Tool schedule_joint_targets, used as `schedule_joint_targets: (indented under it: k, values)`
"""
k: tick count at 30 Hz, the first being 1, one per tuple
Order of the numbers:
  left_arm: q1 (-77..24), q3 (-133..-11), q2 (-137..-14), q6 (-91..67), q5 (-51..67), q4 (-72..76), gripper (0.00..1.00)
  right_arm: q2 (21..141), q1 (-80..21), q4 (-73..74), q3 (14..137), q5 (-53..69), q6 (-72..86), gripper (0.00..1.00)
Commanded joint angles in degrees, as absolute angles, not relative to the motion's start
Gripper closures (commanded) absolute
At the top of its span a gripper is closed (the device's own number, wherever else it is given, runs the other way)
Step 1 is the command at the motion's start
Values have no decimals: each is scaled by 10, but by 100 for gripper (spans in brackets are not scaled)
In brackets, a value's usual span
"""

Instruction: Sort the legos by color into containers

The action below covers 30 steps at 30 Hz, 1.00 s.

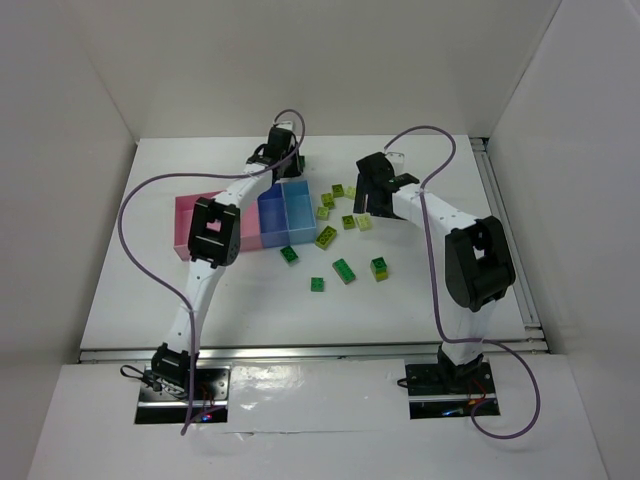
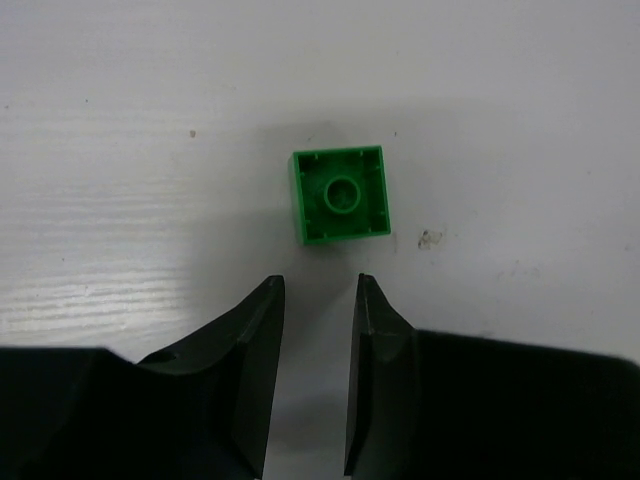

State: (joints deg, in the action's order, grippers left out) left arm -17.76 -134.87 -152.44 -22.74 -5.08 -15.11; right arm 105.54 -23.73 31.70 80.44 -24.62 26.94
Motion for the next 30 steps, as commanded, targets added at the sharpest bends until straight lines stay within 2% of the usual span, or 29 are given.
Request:
schedule_joint_targets:
  k: [1,7,8,11,30]
  values:
    - [-177,-1341,-1461,-231,-39,-123,60,1046,-234,295,823,-251,259,0]
    - [-177,-1341,-1455,-243,-28,-123,36,1041,-234,290,817,-235,259,0]
    - [-177,-1346,-1455,-243,-28,-123,28,1035,-234,290,817,-235,259,0]
    - [-177,-1361,-1470,-253,-23,-128,23,1035,-234,290,817,-235,259,0]
    - [-177,-1417,-1531,-282,-58,-122,20,1019,-234,285,812,-246,249,0]
